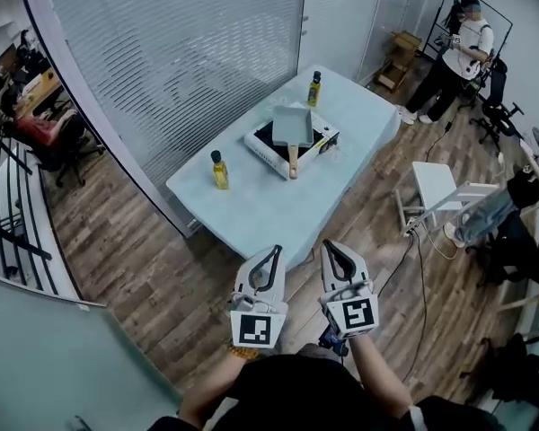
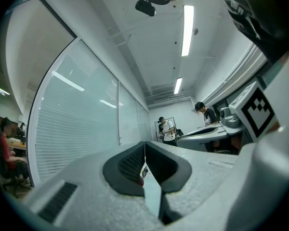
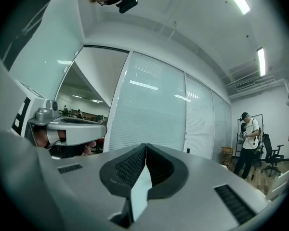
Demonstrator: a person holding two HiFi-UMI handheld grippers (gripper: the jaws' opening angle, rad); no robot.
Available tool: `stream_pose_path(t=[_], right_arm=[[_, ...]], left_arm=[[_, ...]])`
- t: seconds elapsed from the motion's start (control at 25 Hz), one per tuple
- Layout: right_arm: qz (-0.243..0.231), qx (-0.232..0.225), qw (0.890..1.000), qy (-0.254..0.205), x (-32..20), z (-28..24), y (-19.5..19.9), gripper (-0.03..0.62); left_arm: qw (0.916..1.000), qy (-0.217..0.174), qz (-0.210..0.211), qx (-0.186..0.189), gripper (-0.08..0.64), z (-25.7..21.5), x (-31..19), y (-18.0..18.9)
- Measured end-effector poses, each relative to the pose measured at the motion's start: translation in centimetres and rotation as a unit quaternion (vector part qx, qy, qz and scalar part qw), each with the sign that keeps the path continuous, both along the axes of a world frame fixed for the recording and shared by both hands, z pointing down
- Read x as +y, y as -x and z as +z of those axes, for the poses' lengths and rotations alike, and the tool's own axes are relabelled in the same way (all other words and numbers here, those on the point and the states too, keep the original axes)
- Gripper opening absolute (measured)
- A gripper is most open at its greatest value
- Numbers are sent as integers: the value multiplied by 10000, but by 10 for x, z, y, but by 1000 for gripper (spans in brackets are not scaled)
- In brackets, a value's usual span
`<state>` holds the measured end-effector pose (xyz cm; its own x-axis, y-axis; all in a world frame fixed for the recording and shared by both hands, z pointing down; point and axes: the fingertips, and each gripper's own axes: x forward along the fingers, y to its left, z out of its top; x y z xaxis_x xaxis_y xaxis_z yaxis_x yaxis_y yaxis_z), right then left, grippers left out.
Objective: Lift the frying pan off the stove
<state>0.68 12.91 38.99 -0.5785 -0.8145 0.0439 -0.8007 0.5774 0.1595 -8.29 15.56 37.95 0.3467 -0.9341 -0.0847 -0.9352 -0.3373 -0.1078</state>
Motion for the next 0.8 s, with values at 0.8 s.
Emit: stream_pose_path(t=[0.8], right_arm=[[12, -188, 9992, 352, -182, 34, -17, 3]], left_arm=[[9978, 456, -166, -446, 20, 35, -135, 11]])
